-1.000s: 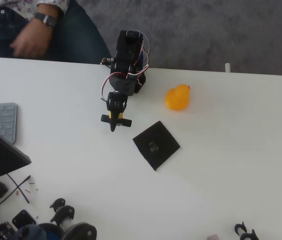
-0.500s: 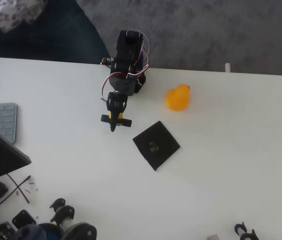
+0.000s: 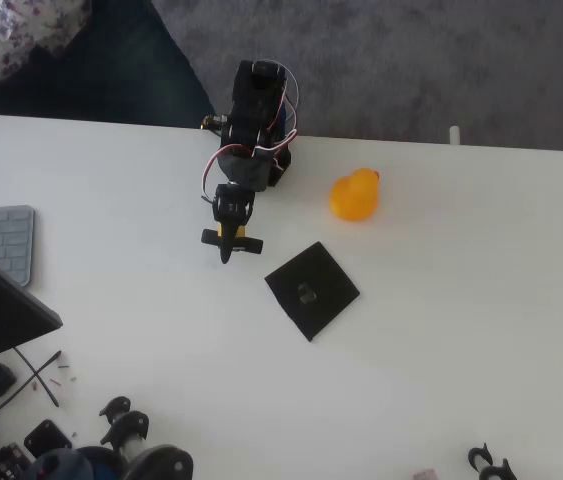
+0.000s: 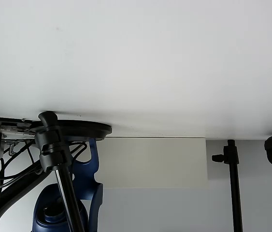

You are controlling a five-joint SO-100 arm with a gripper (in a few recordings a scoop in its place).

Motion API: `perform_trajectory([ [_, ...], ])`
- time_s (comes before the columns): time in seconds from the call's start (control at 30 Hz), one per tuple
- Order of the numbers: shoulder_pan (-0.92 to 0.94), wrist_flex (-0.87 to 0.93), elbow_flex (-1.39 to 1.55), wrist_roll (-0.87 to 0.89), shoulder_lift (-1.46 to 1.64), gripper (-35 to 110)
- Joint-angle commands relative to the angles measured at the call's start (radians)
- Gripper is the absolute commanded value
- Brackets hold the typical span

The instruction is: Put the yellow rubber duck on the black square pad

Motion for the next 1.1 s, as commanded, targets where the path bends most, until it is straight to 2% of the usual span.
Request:
perform_trajectory([
  [0.0,0.026,-0.005,0.006,-0.012,0.020,-2],
  [0.47,0.026,-0.006,-0.331,-0.012,0.020,-2],
  [0.8,0.025,-0.005,-0.400,-0.012,0.014,-2],
  [1.07,0.023,-0.006,-0.413,-0.014,-0.295,-2],
])
